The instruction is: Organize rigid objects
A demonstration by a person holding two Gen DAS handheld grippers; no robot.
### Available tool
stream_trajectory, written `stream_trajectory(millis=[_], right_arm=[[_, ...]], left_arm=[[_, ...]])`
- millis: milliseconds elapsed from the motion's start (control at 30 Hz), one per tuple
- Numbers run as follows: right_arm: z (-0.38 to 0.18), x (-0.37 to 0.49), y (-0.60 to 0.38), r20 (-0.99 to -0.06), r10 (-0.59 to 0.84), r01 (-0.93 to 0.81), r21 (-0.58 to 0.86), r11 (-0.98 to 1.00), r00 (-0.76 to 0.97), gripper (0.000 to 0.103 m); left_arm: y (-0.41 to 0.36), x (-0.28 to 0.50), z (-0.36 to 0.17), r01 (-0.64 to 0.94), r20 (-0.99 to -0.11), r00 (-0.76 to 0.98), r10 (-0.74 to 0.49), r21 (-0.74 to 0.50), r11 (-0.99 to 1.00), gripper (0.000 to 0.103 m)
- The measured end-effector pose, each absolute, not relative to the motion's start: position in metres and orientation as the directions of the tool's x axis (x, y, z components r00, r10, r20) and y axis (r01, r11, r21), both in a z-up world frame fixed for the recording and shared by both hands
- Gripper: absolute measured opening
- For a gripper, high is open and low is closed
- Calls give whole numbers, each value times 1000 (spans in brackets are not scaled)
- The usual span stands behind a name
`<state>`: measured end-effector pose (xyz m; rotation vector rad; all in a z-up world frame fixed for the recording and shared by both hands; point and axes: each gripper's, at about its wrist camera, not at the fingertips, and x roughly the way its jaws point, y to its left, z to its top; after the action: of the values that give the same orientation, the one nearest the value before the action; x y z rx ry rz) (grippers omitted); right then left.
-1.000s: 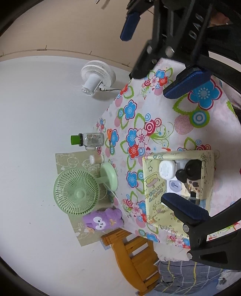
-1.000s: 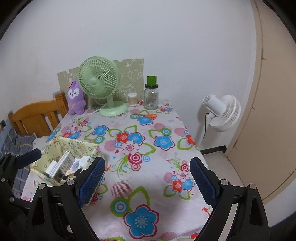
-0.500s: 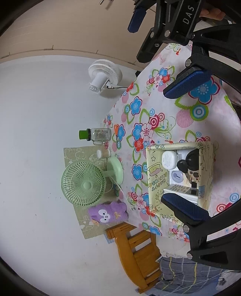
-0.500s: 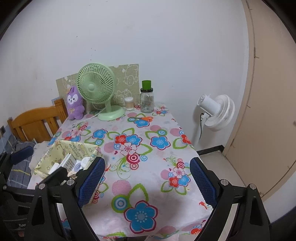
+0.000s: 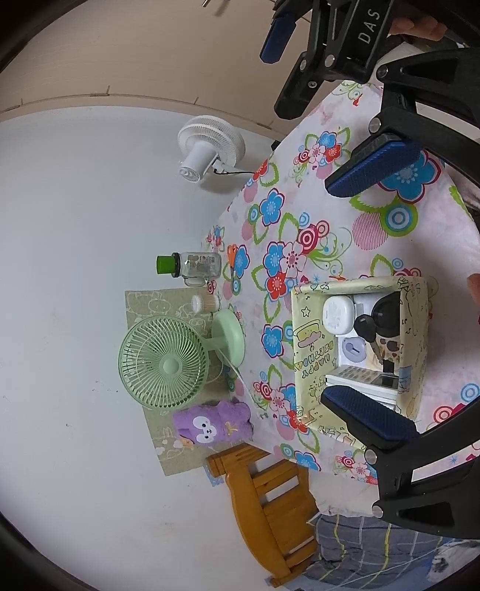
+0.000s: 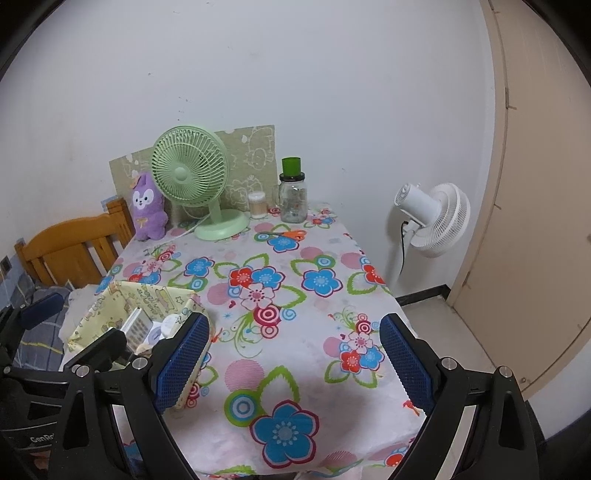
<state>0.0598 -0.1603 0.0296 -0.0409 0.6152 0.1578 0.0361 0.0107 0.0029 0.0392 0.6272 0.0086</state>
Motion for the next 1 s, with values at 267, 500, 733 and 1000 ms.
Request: stream_trajectory(millis=[267,500,733,1000], right_arm=[[24,73,-161,-586,138,-159,16,987,799,95],[24,75,-156,-581,150,-172,17,985,800,95],[19,75,-147,-588,146,-184,-4,983,796,96],[15,76,-145,-595,147,-189,-8,982,791,96]], left_arm=[[15,45,0,-1,-597,802,11,16,1000,103],[20,44,-1,-13,-592,806,18,12,1000,103],[22,45,-4,-17,-605,796,22,13,1000,103],[25,46,-7,-29,-615,789,23,0,1000,103]])
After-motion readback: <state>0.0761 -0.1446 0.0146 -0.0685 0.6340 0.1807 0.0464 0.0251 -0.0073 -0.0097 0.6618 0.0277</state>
